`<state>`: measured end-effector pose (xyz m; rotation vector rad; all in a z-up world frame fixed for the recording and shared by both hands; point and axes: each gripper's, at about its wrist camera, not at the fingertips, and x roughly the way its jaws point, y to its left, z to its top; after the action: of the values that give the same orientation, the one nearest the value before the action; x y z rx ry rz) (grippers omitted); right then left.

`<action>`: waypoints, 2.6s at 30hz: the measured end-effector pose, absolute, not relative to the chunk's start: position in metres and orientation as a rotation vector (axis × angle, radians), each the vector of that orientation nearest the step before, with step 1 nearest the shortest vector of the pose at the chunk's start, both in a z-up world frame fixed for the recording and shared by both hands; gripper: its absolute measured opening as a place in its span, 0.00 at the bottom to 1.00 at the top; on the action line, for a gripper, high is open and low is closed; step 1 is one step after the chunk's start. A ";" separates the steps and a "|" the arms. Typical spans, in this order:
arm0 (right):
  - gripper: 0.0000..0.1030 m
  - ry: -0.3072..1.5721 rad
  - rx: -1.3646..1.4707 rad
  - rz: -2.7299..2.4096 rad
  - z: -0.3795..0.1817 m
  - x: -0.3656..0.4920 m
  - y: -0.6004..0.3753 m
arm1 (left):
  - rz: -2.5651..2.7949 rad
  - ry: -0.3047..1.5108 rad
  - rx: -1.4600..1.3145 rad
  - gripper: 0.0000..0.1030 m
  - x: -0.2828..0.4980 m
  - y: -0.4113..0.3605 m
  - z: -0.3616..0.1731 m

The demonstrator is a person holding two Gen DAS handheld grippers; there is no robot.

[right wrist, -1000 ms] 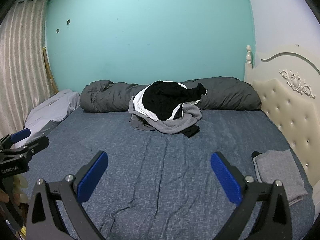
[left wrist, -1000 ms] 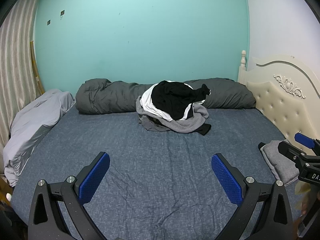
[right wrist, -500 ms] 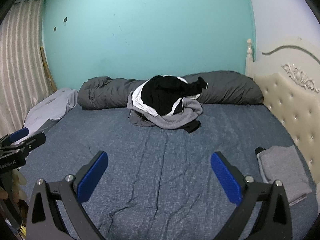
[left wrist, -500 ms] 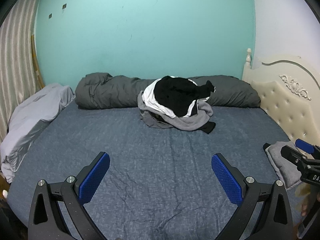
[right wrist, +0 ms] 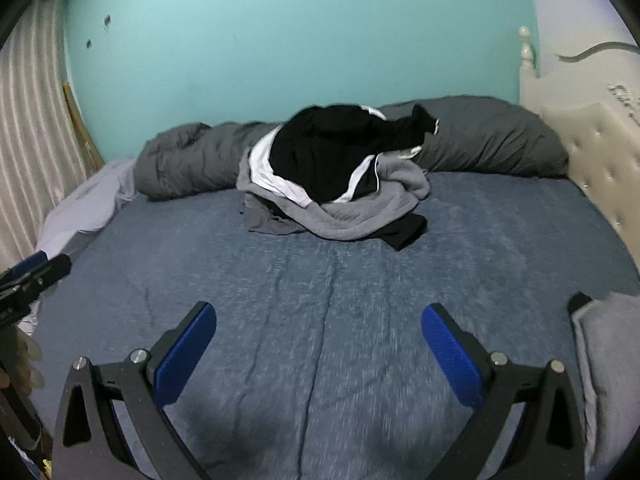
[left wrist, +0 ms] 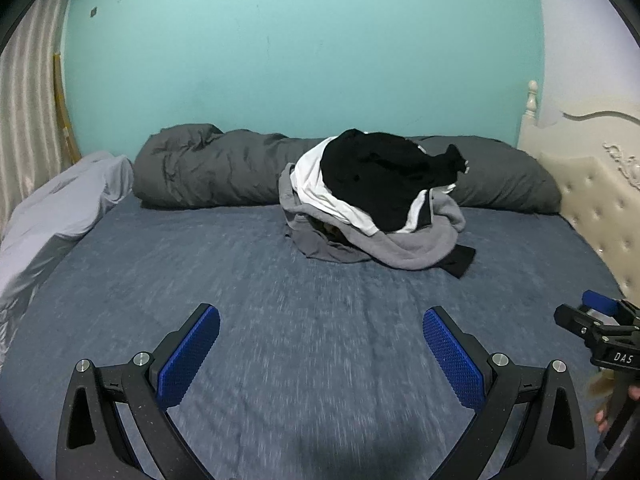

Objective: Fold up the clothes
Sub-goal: 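Move the right gripper to the black sweatshirt on the clothes pile and grasp it, then lift the black sweatshirt off the pile with the right gripper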

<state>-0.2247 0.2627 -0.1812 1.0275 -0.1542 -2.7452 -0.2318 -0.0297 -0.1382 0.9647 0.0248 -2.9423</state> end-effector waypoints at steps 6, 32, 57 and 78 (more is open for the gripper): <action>1.00 -0.101 1.026 -2.689 -0.218 -0.312 0.250 | -2.912 0.054 1.024 1.00 -0.307 -0.045 -0.179; 0.89 -0.111 1.221 -2.664 -0.277 -0.581 0.193 | -2.786 0.205 1.309 1.00 -0.497 -0.104 -0.239; 0.06 0.028 1.061 -2.659 -0.295 -0.622 0.141 | -2.786 0.245 1.343 1.00 -0.474 -0.134 -0.293; 0.05 -0.006 0.745 -2.531 -0.203 -0.416 0.138 | -2.873 0.302 1.167 1.00 -0.323 -0.144 -0.251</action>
<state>-0.4160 0.1385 -0.2034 0.7447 -0.0064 -2.5310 -0.3235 -0.1444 -0.2513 1.1669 0.3023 -2.8727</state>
